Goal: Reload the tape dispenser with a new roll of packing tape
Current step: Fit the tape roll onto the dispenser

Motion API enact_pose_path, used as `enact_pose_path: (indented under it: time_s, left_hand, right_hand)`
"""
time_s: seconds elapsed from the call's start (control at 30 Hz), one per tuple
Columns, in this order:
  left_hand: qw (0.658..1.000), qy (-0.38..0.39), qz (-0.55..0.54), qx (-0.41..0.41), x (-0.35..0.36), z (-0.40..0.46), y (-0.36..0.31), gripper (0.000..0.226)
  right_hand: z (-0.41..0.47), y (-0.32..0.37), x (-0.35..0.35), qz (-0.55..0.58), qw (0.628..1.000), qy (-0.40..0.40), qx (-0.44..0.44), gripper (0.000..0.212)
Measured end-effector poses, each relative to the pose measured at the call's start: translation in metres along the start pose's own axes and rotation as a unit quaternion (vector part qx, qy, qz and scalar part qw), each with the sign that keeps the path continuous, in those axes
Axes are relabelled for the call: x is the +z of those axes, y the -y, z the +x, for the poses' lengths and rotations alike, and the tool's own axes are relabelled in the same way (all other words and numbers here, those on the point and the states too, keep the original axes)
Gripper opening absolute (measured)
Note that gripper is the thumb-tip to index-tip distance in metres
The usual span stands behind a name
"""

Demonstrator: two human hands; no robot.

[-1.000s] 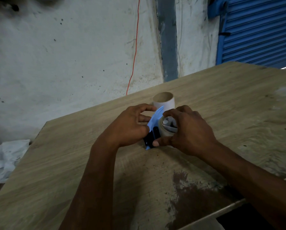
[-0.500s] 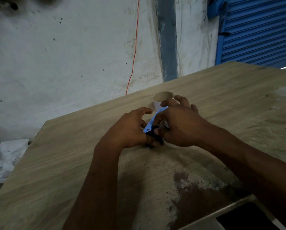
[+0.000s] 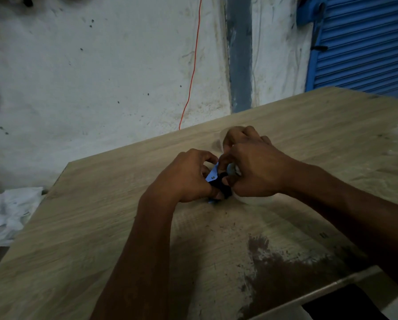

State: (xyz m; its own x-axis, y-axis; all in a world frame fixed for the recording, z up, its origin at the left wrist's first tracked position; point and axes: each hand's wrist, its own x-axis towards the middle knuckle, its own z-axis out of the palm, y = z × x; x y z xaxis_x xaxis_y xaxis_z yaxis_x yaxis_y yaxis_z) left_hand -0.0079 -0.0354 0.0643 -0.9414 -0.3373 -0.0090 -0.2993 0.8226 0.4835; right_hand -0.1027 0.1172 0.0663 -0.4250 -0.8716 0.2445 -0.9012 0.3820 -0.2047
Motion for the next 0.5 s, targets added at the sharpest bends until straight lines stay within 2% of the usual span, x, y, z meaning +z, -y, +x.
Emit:
enact_pose_path:
  time_s: [0.17,0.3,0.4,0.5]
  left_hand:
    - [1.000,-0.017,0.005,0.000,-0.001,0.003,0.007,0.072]
    - [0.999,-0.037,-0.012,0.024,0.001,0.003,0.010,0.050]
    - [0.999,-0.027,-0.039,0.023,0.000,0.002,0.014,0.045]
    - [0.998,-0.012,-0.056,0.027,0.000,0.002,0.013,0.047]
  right_hand:
    - [0.000,-0.001,-0.008,0.006,1.000,0.026,0.011,0.023]
    - [0.000,0.008,-0.003,-0.075,0.997,-0.006,0.002,0.024]
    - [-0.002,0.004,0.000,-0.096,0.993,-0.029,-0.067,0.023]
    - [-0.001,-0.007,-0.002,-0.058,0.989,-0.027,-0.136,0.009]
